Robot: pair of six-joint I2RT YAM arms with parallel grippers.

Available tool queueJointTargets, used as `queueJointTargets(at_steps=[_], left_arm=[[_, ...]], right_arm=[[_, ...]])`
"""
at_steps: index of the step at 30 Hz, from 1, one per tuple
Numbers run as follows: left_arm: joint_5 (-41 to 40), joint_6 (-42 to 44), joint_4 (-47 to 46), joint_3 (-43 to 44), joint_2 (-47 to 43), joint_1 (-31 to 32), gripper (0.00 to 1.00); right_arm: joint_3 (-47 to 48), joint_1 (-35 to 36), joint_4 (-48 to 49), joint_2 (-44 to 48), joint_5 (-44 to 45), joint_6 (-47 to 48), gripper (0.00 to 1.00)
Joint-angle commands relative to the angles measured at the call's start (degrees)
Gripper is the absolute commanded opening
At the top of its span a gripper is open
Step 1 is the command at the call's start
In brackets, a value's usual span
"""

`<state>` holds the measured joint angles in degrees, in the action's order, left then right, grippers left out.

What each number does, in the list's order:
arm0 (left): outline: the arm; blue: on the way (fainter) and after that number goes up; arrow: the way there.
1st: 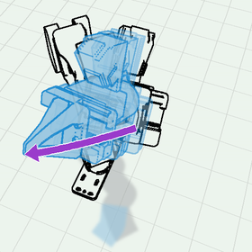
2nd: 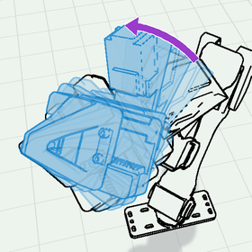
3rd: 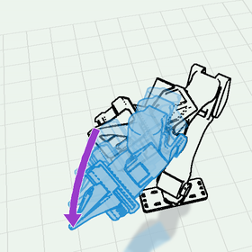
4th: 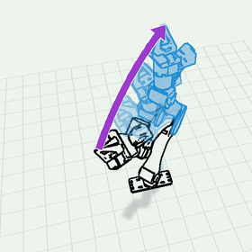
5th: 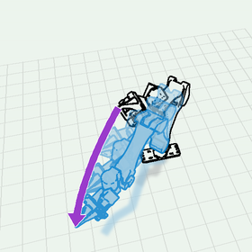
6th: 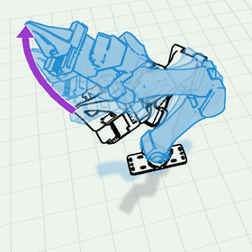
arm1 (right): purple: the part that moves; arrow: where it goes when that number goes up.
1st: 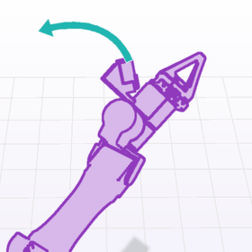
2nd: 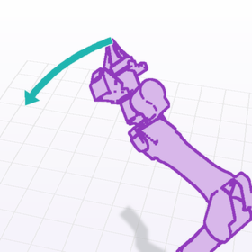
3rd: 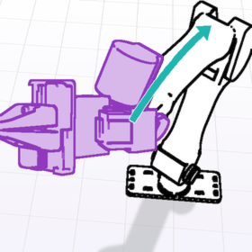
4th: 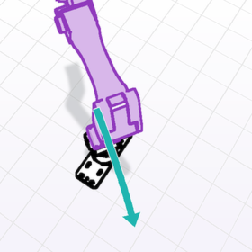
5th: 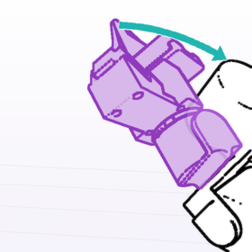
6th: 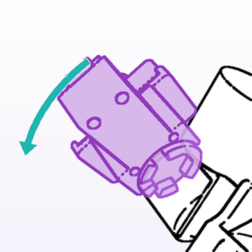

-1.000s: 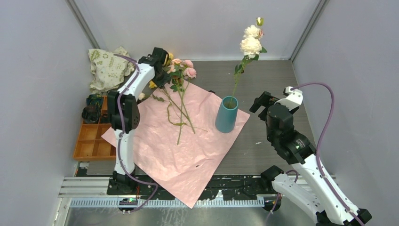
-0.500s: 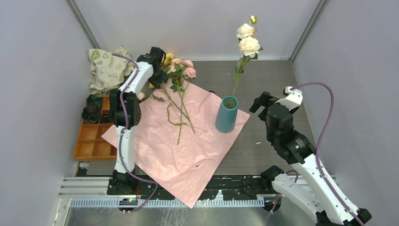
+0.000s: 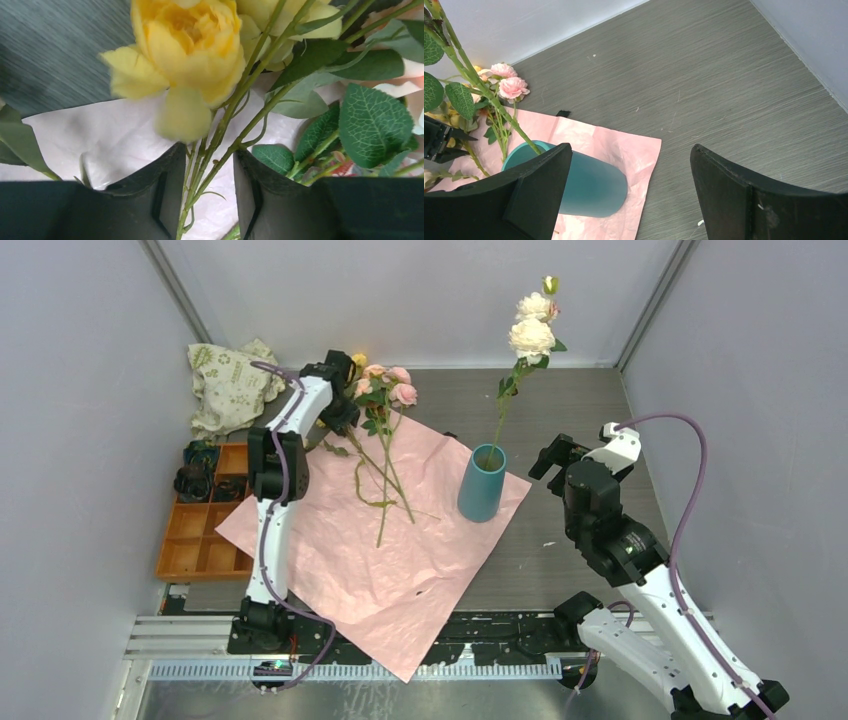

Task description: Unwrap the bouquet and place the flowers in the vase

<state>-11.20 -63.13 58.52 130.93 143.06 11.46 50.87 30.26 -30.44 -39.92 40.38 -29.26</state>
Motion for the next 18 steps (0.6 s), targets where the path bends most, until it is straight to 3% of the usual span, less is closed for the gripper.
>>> queueJointTargets(at_steps=[1,6,12,18], left_arm=[[1.2,0.0,-0.4,2.7,1.4,-0.4,0.37],[0.9,1.7,-3.6,-1.1,-1.3,-0.3,0.01],[0.7,4.8,-8.2,-5.9,-9.0,-0.1,0.0],[-4.6,9.4,-8.2,-8.2,-19.2,2.0,0.0]], right_arm=[[0.7,0.0,1.8,-0.2,0.4,-0.5,0.93],[0.3,0.0,2.1,-0.6,-0.1,-0.9,0.93],[-0.1,0.0,2.0,-0.1,-0.8,-1.5,0.93],[-0.3,0.0,1.2,0.9,-0.9,-2.1,0.93]])
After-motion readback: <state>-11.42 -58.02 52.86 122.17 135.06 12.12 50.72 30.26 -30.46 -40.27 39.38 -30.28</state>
